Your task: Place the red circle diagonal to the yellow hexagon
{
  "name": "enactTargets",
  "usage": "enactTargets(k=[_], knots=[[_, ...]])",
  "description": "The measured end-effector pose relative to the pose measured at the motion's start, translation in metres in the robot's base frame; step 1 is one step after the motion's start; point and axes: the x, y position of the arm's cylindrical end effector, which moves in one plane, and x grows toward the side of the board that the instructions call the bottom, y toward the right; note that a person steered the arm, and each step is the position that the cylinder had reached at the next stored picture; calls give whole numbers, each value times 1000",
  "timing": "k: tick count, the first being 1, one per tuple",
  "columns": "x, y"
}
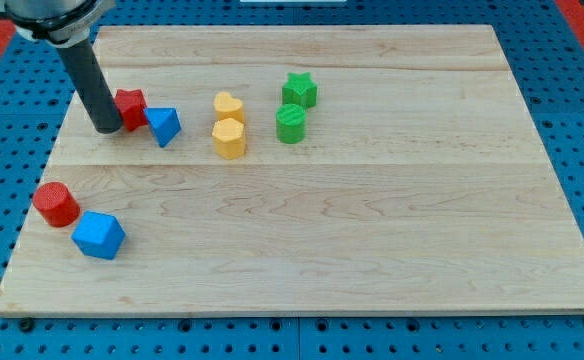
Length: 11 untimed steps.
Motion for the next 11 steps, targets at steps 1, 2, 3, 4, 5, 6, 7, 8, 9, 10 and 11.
enactTargets(k=[1,2,3,4,5,6,7,8,9,10,11], knots=[[-15,0],[-20,22],[-29,32],[-28,-15],[9,-52],[77,-65],[141,-66],[144,-54],[145,-25],[139,-20],[129,-17]])
